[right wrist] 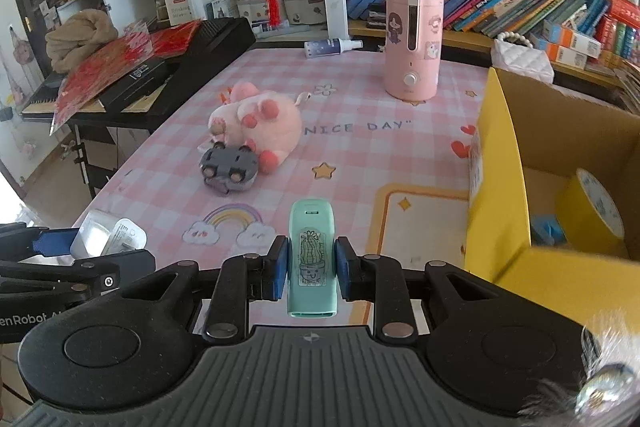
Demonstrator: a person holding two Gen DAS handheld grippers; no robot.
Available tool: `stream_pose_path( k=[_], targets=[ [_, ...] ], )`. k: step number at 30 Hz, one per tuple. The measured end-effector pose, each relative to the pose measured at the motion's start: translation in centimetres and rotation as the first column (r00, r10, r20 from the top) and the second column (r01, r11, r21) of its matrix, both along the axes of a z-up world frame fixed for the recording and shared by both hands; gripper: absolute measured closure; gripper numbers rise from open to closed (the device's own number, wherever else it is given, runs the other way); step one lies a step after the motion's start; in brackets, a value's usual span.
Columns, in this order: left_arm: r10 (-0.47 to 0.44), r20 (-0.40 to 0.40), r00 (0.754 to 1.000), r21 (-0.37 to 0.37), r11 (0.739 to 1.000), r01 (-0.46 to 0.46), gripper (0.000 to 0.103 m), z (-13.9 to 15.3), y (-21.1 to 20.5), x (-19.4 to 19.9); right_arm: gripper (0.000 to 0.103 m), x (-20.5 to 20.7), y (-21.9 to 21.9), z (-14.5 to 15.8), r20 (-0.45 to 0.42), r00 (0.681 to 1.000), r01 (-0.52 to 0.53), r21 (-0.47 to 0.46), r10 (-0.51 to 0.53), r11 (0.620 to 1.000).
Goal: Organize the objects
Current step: 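Lift the white charger and green USB stick and carry them toward the yellow box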
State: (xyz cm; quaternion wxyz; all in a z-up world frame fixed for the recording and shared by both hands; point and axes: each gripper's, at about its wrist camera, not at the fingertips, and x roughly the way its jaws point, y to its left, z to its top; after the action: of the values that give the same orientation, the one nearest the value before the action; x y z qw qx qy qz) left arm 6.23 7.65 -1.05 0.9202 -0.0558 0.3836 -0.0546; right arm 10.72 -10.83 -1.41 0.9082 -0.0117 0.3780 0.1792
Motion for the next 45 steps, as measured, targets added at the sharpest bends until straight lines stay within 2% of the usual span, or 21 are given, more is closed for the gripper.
stream_pose_path(
  k=[15, 25, 32, 45],
  targets=[
    [-0.116, 0.016, 0.993, 0.006, 0.993, 0.116, 0.038, 0.4, -0.6, -5.4, 0.080, -7.8, -0.9, 0.0, -0.006, 0.994, 0.110, 0.009, -0.110, 0.994],
    [-0.221, 0.008, 0.975, 0.003, 0.975, 0.221, 0.038, 0.0, -2.6, -7.7, 0.080, -12.1, -3.1, -0.6, -0.016, 0.975, 0.221, 0.016, -0.221, 0.975],
    [-0.326, 0.010, 0.945, 0.009, 0.945, 0.326, 0.038, -0.2, -5.7, -8.2, 0.080, -14.6, -6.0, -1.0, -0.030, 0.944, 0.328, 0.020, -0.327, 0.945],
    [-0.498, 0.001, 0.867, 0.030, 0.867, 0.497, 0.038, -0.4, -12.4, -7.5, 0.080, -17.3, -12.3, -1.4, -0.057, 0.856, 0.516, 0.036, -0.514, 0.856]
  ],
)
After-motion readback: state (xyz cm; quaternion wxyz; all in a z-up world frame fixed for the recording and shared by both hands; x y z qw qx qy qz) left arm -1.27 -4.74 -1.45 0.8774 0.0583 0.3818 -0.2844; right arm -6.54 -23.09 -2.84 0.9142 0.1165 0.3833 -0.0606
